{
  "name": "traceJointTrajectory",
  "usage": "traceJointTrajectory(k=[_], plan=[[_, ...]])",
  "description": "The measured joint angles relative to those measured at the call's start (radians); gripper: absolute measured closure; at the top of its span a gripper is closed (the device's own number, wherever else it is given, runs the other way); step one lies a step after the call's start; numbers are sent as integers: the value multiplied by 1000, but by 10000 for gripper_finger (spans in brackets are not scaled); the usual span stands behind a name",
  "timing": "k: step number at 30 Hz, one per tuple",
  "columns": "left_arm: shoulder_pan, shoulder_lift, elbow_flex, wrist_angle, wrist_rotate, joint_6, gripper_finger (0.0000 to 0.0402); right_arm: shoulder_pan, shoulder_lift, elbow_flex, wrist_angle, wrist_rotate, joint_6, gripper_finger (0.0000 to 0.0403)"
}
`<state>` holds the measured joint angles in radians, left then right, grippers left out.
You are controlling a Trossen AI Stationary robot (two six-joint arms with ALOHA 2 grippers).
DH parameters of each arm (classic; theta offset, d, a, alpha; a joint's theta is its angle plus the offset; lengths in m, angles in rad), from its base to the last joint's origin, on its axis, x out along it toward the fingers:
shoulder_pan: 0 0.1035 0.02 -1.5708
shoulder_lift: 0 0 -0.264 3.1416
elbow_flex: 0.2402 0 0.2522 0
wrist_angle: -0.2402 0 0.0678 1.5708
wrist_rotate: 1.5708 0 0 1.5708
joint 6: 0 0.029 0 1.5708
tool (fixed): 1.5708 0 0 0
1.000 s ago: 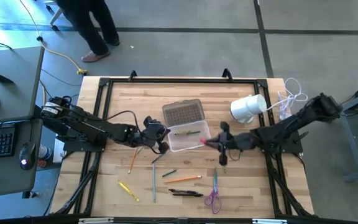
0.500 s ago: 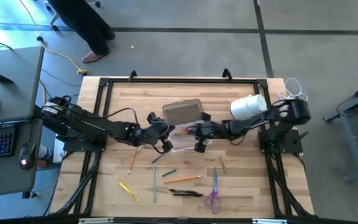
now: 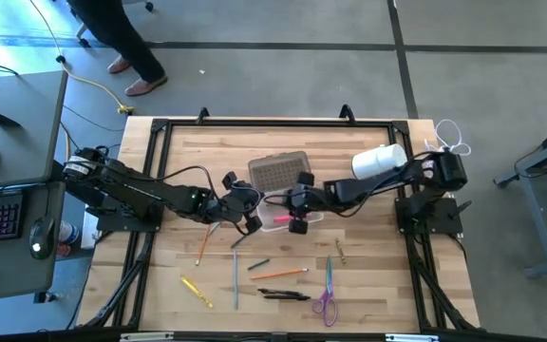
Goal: Pick & place school supplies into a supply box
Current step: Put the light green crayon into the gray supply box
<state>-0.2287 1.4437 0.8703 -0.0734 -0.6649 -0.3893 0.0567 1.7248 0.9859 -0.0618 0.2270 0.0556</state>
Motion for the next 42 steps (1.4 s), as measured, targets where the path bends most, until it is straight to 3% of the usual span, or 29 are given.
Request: traceJointTrajectory(k=[4,10,16,20,42], plan=[[0,0,0,-14,1,0,357,60,-43,115,-277,-72,157,300],[0,0,0,-15,64,-10,356,163,-50,182,-636,-120,569,299],[0,0,0,-10,180,-15,355,228,-50,105,-728,-160,909,299],[0,0,0,-5,189,-42,355,246,-50,45,-703,-165,1087,299],[0,0,-1,-3,184,-43,355,293,-35,-7,-720,-128,1293,300]])
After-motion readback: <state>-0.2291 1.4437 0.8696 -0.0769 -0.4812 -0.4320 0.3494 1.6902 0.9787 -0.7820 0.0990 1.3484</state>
